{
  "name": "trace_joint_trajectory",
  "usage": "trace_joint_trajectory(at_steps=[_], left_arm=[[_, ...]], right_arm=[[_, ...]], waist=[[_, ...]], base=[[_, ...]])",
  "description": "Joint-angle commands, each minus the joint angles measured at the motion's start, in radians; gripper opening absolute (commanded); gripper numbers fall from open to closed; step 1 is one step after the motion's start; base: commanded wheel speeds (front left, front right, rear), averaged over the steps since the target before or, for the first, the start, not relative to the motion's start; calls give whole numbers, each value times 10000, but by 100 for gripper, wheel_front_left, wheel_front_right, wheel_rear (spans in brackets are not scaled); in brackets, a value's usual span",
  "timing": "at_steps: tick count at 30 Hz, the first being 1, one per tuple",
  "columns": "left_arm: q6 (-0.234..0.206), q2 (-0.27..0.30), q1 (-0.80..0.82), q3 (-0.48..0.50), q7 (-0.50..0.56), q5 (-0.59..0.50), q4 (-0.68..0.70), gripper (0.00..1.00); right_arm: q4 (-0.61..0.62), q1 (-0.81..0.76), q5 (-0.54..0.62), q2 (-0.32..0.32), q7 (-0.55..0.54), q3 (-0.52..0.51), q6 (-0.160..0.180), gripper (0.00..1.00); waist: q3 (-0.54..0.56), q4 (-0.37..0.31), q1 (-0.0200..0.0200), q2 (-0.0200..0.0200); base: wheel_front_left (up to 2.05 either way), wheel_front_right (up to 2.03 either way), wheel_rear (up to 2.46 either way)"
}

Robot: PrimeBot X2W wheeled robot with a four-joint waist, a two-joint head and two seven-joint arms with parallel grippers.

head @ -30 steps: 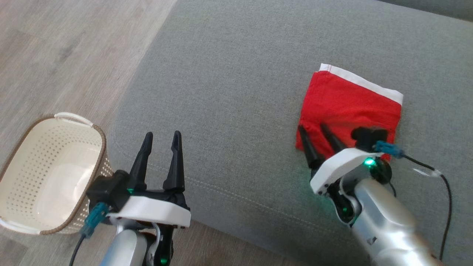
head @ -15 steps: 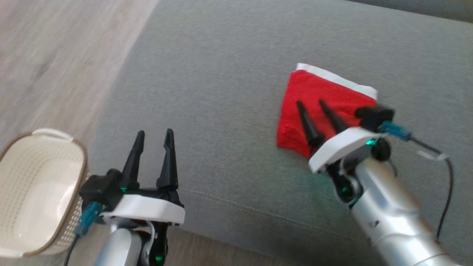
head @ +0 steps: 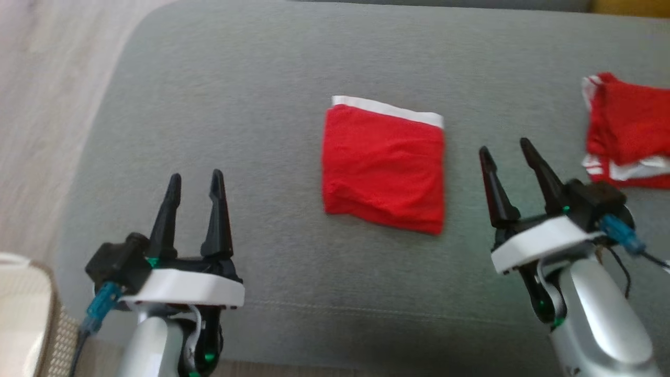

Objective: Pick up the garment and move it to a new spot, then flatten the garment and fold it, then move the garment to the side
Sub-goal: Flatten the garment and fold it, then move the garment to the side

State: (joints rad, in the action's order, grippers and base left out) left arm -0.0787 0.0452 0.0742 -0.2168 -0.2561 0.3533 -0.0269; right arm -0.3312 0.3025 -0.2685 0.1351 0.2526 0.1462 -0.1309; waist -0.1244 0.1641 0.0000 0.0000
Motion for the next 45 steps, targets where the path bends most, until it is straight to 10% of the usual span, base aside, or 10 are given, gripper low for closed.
trace_joint_trajectory(at_steps=[1,31,45], left_arm=[[29,51,520,393,-57,-119,385,100],[153,51,285,169,-57,-225,-59,100],[285,51,789,-431,-57,-202,-93,100]], right_arm=[[648,-79,310,-142,90,-19,2,100],[1883,-1489,1306,-843,91,-832,2,100],[-1716,915,-722,-847,81,598,2,100]], waist=[[32,-474,0,0],[-31,-1103,0,0],[-1087,-164,0,0]], base=[[0,0,0],[0,0,0],[0,0,0]])
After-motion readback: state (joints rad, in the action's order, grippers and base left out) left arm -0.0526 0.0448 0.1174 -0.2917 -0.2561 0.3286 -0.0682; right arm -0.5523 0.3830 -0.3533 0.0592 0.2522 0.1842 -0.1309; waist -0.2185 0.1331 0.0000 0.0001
